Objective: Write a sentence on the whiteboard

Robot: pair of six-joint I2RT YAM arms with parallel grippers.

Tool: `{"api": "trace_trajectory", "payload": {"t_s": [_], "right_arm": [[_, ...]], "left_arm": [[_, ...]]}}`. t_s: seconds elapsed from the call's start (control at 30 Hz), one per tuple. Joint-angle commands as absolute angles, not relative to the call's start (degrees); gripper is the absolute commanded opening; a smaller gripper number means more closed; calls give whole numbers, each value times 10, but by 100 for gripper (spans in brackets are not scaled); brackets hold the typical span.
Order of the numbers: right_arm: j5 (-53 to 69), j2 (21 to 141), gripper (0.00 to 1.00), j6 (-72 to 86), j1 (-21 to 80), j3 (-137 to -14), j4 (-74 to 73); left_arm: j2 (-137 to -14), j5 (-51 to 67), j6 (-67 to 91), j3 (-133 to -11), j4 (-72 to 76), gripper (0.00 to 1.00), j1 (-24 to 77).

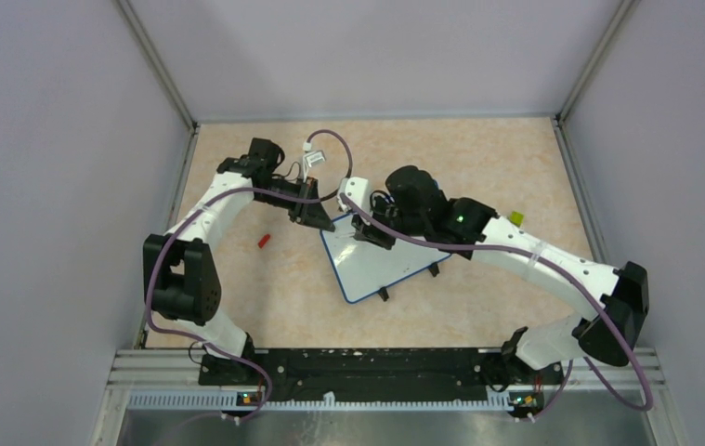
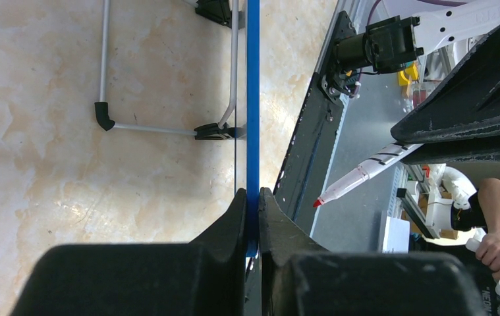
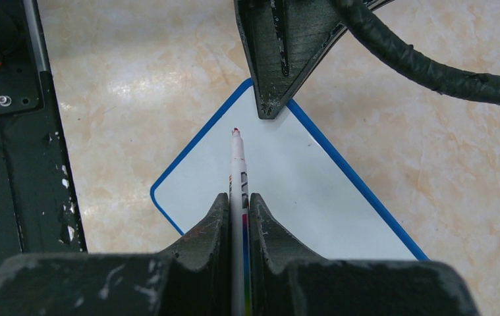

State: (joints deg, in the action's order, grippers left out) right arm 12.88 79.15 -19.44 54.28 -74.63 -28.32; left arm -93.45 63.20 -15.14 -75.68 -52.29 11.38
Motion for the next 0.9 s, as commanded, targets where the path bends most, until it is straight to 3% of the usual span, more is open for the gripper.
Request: {"api": "trace_trajectory", "payload": {"t_s": [0.0,0.87], "right_arm": [[124,790,0,-196,555,-748,-251],[88,841,0,-170,570,-790,-231]], "left_arm": [[-922,640,-143,-757,-515,0,116],[-923,648,-141,-763,-519,0,118]]}}
